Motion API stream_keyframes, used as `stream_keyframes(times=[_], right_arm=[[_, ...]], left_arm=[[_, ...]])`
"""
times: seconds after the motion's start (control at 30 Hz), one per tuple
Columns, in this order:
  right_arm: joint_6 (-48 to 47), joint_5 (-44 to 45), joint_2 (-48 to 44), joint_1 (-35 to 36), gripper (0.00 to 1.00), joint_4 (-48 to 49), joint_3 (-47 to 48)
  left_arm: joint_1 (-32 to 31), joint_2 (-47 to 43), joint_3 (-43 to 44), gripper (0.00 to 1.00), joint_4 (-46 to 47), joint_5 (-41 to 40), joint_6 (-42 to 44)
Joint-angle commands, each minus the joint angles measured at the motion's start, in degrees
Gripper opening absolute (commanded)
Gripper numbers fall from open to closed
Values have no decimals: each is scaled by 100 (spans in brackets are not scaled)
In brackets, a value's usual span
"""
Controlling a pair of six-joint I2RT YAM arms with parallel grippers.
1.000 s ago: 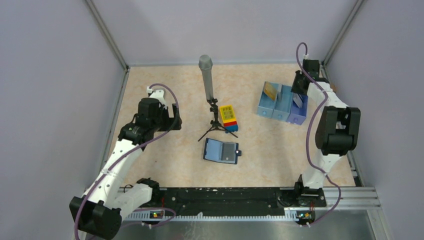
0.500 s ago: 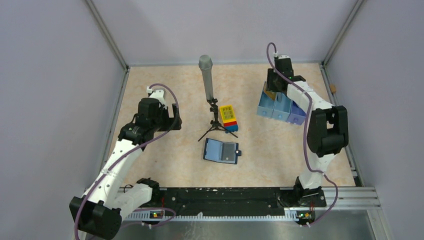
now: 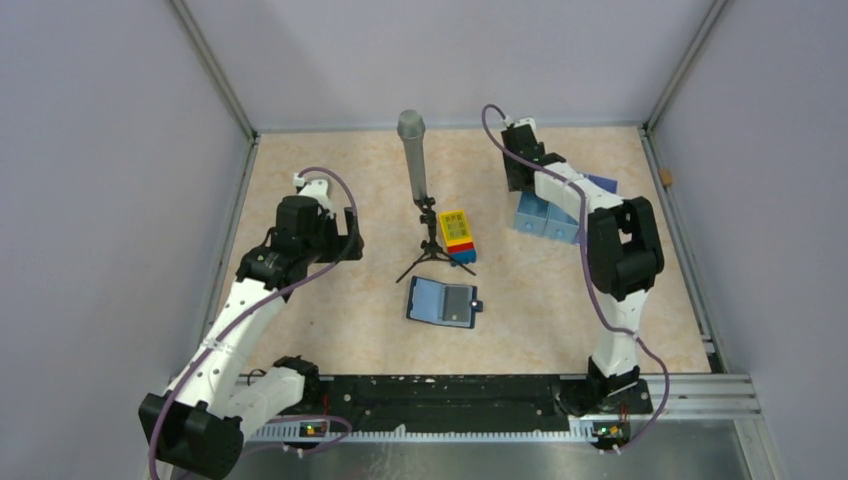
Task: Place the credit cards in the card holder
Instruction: Pick up the credit card from the storage box.
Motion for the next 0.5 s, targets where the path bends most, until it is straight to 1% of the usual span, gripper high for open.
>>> stream_keyframes(times=[0.0,0.1,0.37,0.47], right_arm=[[-172,792,107,136,46,-154,364],[-150,850,77,146,43,-152,352],[-89,700,-143,155,42,-56,244],[-70,696,-215,159,38,-53,223]], left_arm=[[25,-116,-44,99,167,6,26],[23,-117,-49,99,166,6,26],[23,-112,-51,99,167,6,26],[24,-108,-51,99,167,6,26]])
